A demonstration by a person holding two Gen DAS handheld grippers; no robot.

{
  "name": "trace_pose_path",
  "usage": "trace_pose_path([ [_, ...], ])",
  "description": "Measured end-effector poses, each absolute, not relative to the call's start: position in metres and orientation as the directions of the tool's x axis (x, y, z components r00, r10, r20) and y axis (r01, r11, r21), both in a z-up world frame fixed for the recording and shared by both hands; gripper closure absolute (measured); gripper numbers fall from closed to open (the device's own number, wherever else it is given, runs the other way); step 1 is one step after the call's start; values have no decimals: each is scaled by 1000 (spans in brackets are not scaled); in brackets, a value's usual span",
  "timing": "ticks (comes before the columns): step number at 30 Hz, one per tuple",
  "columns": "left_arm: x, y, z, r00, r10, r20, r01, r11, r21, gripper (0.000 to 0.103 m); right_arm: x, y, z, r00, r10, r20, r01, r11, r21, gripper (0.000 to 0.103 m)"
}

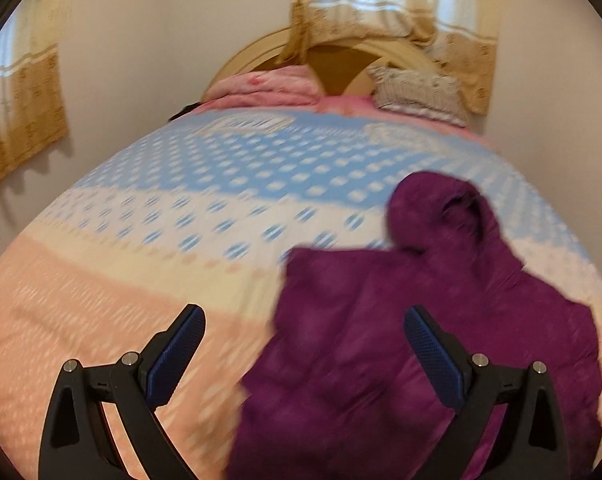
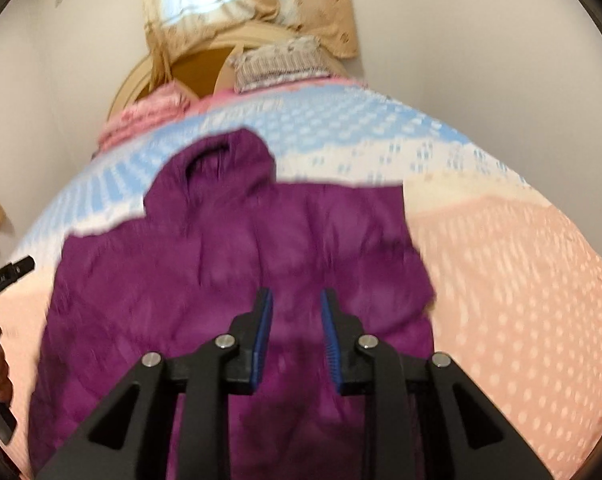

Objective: Fold large clothes

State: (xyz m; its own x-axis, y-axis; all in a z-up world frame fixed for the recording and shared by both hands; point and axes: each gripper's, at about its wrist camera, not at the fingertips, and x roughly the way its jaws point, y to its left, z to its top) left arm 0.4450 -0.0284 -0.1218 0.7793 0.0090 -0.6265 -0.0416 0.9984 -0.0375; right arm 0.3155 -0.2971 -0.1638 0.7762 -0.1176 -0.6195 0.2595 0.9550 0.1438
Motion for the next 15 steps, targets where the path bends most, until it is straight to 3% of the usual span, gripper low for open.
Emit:
trace_pose_path([
  [2,460,-47,-123,787,5,-617,-17,1000,-14,3,331,-297,-163,773,-154,-615,281,953,114,77],
  [5,488,-69,-145,738,-39,-674,38,999,-17,3,361,-308,-177,741,-186,-645,326,940,103,78],
  [11,531,-79,-209,644,74,-762,7,995,102,3,387,-329,-226,656,-189,-731,365,927,88,78],
  [15,532,-75,-226,624,66,-779,13,995,94,2,386,-326,-232,652,-195,-733,354,933,66,77],
])
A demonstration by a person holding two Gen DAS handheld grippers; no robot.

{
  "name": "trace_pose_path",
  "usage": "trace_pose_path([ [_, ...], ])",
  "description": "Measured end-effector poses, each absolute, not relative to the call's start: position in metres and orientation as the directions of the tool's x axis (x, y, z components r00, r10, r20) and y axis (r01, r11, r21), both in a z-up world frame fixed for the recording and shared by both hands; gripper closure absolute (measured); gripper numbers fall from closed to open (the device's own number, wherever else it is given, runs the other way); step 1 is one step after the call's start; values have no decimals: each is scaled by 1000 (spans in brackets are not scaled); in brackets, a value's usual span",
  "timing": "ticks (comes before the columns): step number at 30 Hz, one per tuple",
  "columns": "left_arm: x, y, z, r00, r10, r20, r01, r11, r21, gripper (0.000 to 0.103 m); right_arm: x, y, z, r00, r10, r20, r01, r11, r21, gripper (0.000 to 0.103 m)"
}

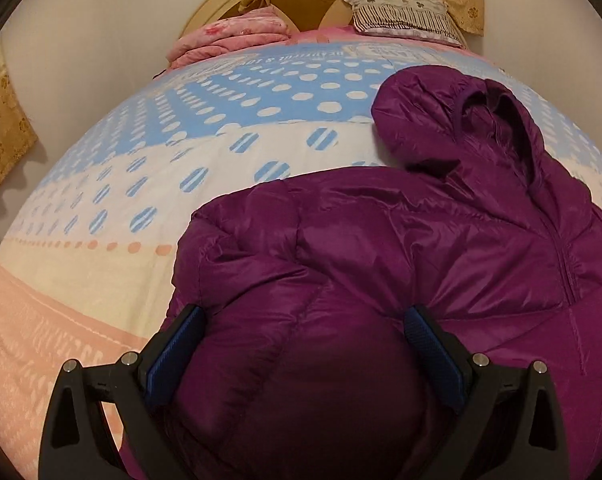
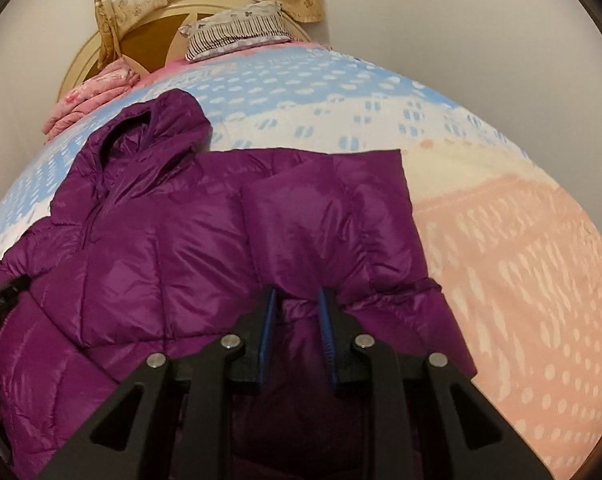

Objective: Fold large clothes

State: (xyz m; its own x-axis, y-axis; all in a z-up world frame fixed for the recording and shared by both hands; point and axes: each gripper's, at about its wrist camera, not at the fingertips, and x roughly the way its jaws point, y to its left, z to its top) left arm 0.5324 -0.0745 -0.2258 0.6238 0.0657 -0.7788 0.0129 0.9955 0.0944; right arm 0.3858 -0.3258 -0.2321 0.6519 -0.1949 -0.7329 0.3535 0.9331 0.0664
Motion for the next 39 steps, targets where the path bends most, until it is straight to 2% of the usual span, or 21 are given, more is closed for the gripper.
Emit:
trace_pose_path([
  [39,534,-74,-230,624,74,-778,4,995,98,1,390,-318,-238,632,-248,-734,361,932,-4,76],
])
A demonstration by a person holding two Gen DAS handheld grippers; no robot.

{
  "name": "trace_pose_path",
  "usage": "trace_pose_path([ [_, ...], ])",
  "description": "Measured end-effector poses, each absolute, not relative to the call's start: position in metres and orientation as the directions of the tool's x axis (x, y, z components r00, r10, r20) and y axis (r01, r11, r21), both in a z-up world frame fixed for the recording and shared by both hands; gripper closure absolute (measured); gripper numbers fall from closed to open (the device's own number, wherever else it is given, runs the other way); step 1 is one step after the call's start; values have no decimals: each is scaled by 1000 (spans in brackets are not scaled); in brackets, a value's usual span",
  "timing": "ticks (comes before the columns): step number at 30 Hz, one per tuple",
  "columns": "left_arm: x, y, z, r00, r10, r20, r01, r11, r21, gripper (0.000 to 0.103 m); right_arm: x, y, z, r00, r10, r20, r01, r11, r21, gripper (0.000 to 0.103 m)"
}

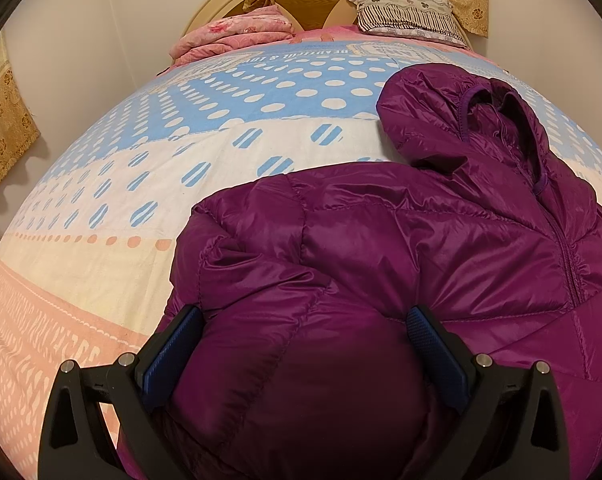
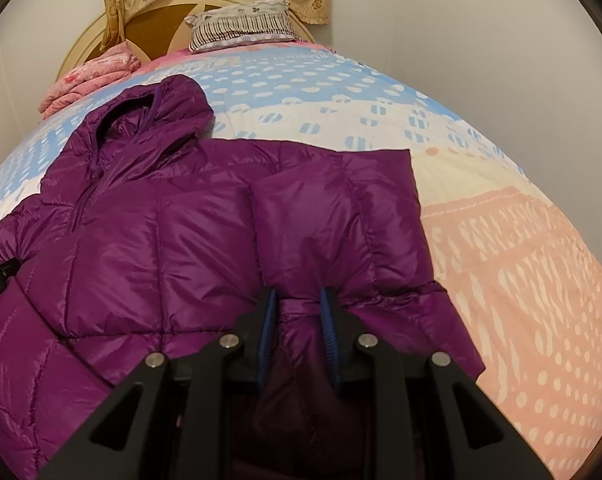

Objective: Fold large clothes
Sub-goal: 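Grasp the jacket hem with both tools and lift it toward the hood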

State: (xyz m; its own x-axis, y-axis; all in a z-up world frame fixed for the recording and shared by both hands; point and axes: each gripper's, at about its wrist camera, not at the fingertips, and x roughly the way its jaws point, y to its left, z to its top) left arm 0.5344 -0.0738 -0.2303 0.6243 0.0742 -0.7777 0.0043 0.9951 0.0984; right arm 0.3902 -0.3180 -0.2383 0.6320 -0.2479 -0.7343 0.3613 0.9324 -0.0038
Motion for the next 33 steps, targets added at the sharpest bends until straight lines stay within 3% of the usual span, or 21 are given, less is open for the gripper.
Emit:
trace_pose_path([
  [6,536,-72,-228,609,69,-790,22,994,104,1,392,-318,-238,626,-246,-740,359,933,-7,76],
  [9,530,-66,-210,608,72,-791,55,990,132,1,393,-323,-231,611,-179,-771,319,947,33,70],
  [11,524,-61,-184,660,27,-751,98,988,122,1,394,-326,-219,616,-111,-780,277,957,82,47],
  [13,527,-58,-165,700,6,-714,115,986,121,1,397,-327,-201,648,-83,-757,236,967,96,38],
  [19,601,-62,-150,699,17,-715,94,989,116,1,456,-328,-166,690,-53,-722,160,984,82,35],
  [26,706,-77,-160,653,-63,-755,68,997,-24,1,547,-336,-171,694,23,-720,113,984,141,35],
  [33,752,-112,-184,634,-89,-768,135,991,-4,1,627,-334,-182,690,48,-722,85,986,147,35],
])
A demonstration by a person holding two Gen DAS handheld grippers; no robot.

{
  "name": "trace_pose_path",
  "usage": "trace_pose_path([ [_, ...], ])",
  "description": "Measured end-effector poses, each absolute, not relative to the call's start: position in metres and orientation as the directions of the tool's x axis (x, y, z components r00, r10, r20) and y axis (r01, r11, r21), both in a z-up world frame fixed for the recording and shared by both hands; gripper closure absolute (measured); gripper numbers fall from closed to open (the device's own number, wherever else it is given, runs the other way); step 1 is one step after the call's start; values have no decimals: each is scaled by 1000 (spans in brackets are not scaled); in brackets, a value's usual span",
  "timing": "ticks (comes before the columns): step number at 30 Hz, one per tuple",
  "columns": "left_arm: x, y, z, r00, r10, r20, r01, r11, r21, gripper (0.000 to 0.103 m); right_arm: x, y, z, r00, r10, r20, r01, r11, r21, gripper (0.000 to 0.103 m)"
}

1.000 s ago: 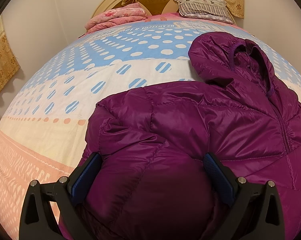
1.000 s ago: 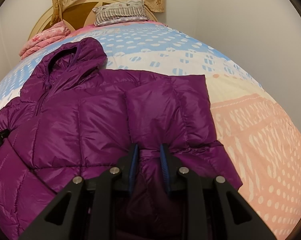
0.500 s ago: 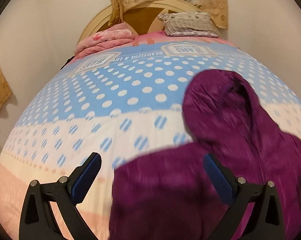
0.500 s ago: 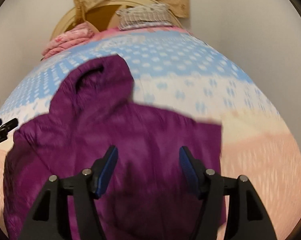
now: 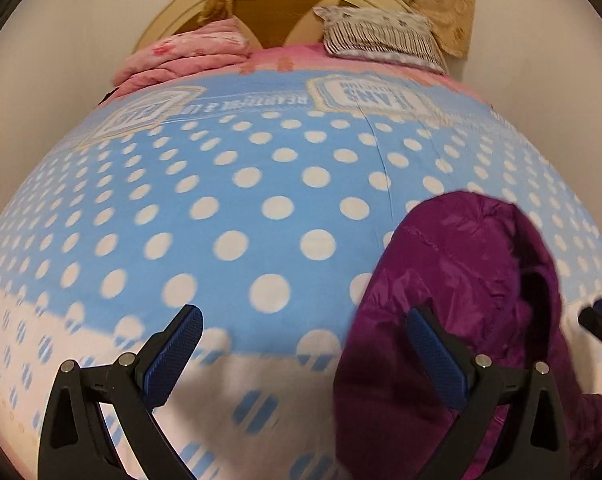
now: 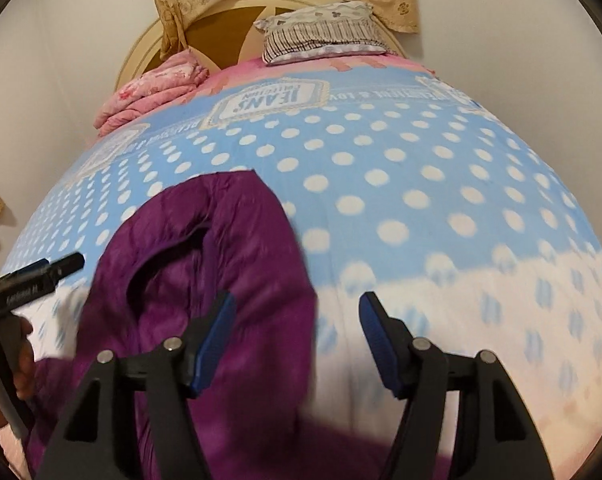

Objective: Fold large clothes
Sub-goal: 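Grasp the jacket hem with both tools and lift it toward the hood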

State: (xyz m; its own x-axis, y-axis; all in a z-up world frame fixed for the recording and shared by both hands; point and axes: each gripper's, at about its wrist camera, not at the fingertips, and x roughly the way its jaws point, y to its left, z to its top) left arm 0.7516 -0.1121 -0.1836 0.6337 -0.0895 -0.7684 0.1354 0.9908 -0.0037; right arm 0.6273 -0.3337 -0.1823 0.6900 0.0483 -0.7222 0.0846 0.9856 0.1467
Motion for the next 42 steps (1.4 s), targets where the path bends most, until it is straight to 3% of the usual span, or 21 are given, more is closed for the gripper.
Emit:
trace_pose_path([
  [2,760,-120,-200,619,-73,-782,151,988,27,5,642,-332,-192,677,41,-735,82,988,131,35],
  [4,765,-126,-216,599,-68,-798,167,985,41,28,657,-329,-210,638,31,-770,82,991,108,36],
  [6,764,-128,-224,608,-93,-788,184,983,25,39,663,-324,-229,595,14,-804,75,995,73,45],
  [7,762,-131,-224,618,-106,-779,204,978,29,58,660,-321,-228,618,-4,-786,66,997,47,48],
  [8,760,-136,-222,618,-124,-776,240,970,36,68,659,-317,-228,625,-4,-781,47,998,32,58],
  [9,757,-143,-220,623,-124,-773,266,962,61,91,656,-314,-227,631,-7,-776,29,999,14,62],
  [10,755,-148,-219,621,-124,-774,285,955,76,100,655,-312,-225,633,-16,-774,19,1000,-5,80],
  [11,750,-153,-214,626,-123,-770,299,950,91,101,653,-309,-223,633,-30,-774,12,1000,-29,92],
  [13,741,-157,-203,650,-133,-748,314,943,105,102,644,-304,-215,643,-39,-765,-1,999,-51,95],
  [19,714,-146,-158,717,-153,-680,325,936,133,102,615,-305,-182,709,-29,-704,-11,999,-53,97],
  [26,670,-123,-130,752,-209,-625,325,943,76,102,568,-295,-150,783,-6,-622,-25,999,-41,97],
  [33,575,-98,-102,846,-238,-476,325,940,107,102,497,-288,-125,836,70,-545,-56,998,43,98],
  [37,510,-89,-124,875,-224,-430,316,936,155,102,462,-288,-140,822,99,-561,-60,994,87,98],
  [42,460,-73,-164,840,-218,-498,354,915,196,101,420,-290,-175,754,124,-645,-62,991,119,98],
])
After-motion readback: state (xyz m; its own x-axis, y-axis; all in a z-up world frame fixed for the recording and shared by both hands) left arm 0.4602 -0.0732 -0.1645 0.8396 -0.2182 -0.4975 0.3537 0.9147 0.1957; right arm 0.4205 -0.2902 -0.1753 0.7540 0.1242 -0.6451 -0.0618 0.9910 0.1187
